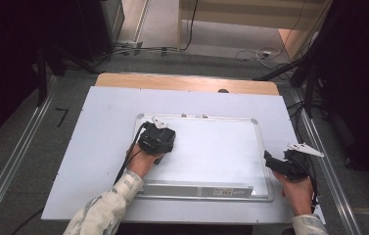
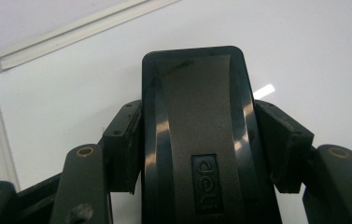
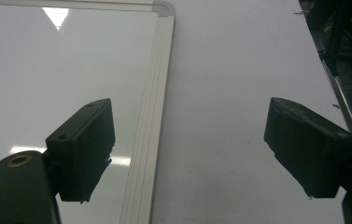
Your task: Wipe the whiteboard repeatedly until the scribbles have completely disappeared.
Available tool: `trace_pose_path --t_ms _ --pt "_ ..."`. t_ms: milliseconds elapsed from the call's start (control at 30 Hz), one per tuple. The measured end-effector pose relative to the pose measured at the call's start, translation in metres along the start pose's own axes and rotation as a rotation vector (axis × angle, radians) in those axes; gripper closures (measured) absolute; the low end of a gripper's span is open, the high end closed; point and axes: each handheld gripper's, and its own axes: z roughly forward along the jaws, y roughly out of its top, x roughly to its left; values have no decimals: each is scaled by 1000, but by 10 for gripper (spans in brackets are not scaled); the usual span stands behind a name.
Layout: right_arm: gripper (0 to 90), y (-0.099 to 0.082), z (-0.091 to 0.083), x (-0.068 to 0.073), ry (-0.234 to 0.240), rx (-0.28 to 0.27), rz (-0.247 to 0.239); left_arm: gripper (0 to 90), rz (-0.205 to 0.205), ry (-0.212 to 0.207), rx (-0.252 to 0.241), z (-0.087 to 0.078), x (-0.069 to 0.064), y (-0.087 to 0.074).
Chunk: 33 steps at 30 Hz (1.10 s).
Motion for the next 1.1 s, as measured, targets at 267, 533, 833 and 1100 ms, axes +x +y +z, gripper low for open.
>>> trace_pose_path --t_ms 267,533,833,1100 --pt "150 1 2 2 2 4 -4 403 36 4 5 4 -17 6" --pt "150 1 2 2 1 4 -5 402 90 -40 10 7 -43 9" --pt "150 0 2 0 2 6 0 398 50 -34 24 1 -21 3" --pt "150 -1 1 -1 -2 8 -1 394 -20 23 14 -5 16 -4"
